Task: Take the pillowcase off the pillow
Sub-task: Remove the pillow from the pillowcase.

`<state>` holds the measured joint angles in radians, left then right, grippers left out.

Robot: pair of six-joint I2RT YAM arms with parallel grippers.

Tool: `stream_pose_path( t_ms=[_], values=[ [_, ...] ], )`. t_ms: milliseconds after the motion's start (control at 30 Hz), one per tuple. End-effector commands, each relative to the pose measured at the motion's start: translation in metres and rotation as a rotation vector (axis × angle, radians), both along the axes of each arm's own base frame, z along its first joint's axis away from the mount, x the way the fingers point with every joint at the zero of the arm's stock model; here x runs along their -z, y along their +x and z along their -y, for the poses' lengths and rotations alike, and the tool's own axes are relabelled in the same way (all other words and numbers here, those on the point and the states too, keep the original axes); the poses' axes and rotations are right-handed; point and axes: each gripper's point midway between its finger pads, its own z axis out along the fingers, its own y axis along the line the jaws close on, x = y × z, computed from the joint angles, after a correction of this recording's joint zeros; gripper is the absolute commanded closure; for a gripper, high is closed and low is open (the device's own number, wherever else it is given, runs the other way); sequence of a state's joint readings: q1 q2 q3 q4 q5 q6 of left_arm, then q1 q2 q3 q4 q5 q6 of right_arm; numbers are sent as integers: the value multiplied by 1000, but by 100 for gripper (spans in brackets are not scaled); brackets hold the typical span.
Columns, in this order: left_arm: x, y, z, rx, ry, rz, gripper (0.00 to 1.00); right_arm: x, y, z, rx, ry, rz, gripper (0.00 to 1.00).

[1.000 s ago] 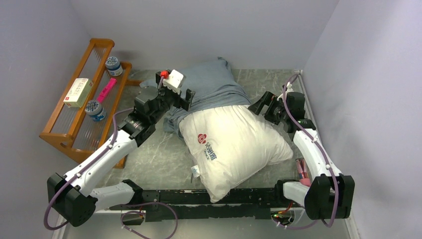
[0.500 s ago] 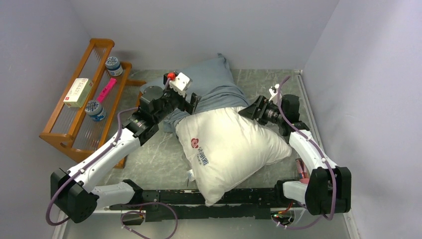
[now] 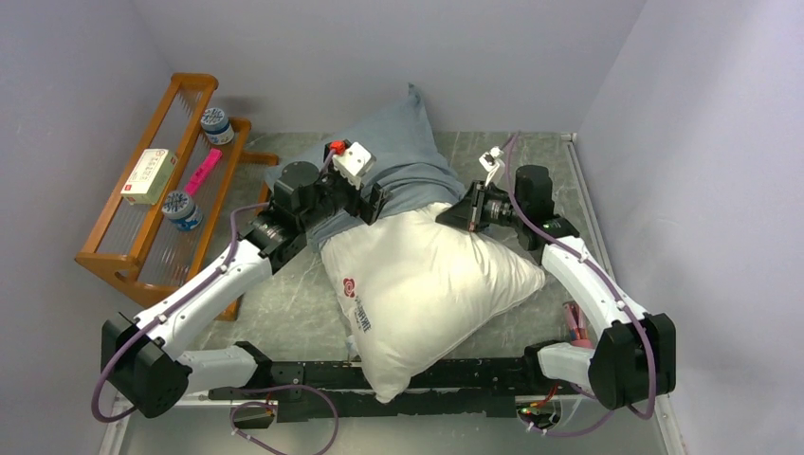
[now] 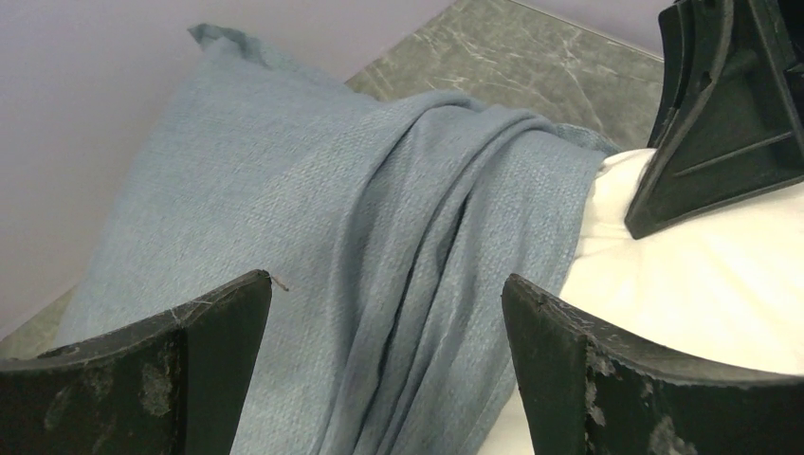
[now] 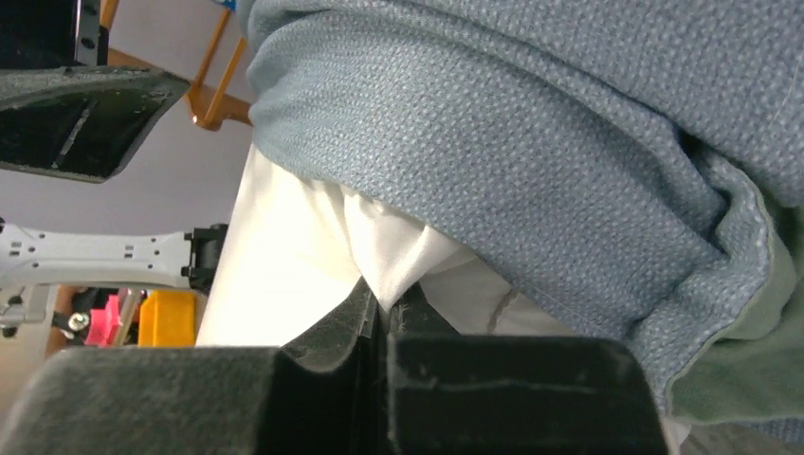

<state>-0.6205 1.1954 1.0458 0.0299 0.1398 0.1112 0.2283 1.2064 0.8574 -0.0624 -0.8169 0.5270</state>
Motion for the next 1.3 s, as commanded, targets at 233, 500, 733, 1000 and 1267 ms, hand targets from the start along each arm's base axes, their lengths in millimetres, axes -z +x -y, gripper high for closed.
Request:
stream_pose_path(
  t_ms=[233, 500, 733, 1000, 1267],
  values=[
    [-38, -4, 25, 104, -12, -21, 4, -48, -18, -30, -184, -94, 210, 100],
    [-40, 6, 31, 119, 82, -72, 4, -62, -24, -42, -217, -143, 275, 100],
    [-33, 1, 41, 230, 189, -100, 4, -74, -31, -49, -232, -179, 319, 100],
    [-19, -10, 55, 345, 204, -132, 4, -86, -43, -60, -266, -189, 369, 100],
    [6, 12, 59, 287, 235, -190, 12, -92, -52, -66, -284, -199, 397, 100]
  ],
)
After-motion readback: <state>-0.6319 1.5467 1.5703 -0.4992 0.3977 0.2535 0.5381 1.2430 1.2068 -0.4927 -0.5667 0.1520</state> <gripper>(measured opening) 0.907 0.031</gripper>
